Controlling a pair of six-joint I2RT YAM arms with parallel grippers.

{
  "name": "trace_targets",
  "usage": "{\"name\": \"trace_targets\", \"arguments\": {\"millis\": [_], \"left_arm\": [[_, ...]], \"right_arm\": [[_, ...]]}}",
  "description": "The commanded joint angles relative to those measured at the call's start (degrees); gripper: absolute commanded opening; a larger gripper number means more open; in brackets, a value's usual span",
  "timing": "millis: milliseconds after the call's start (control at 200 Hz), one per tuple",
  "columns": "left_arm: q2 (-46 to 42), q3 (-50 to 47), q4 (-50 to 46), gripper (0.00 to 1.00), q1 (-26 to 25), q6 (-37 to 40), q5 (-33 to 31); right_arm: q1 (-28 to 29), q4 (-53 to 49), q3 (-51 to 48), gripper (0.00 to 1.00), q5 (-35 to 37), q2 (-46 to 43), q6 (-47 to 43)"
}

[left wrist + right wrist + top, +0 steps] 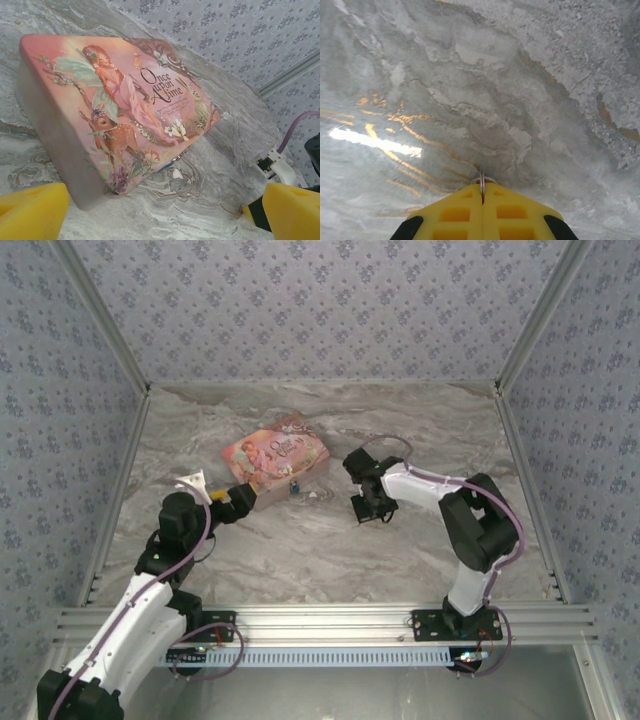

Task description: Unlock a padlock with a key

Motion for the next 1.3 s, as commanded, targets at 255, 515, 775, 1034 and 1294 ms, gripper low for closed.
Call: {"name": "trace_targets", "arguments": {"millis": [255, 515, 775, 1034, 1294], "left_arm": [[1.7, 1.5, 10.0, 0.98, -4.9, 7.2, 4.6], [8.4, 4.6, 18.3, 0.89, -14.3, 19.3, 9.0], [21.7, 13.2, 21.0, 0.74, -24.3, 33.2, 12.1], [30.5, 18.7, 24.9, 0.69, -29.2, 41.9, 10.7], [35.4, 21.2, 28.3, 0.66, -31.9, 46.5, 8.8]], "right_arm": [[-3.5, 15.0, -7.6, 0.00, -15.0, -20.4, 9.7], [-5.0, 20.2, -8.1, 0.00, -23.3, -31.3, 17.3], [-4.4, 19.7, -5.5, 0.00, -30.2, -37.1, 20.3], [-3.2, 18.6, -4.8, 0.00, -33.2, -40.7, 21.5], [-1.9, 18.9, -4.7, 0.00, -34.5, -42.4, 22.8]]}}
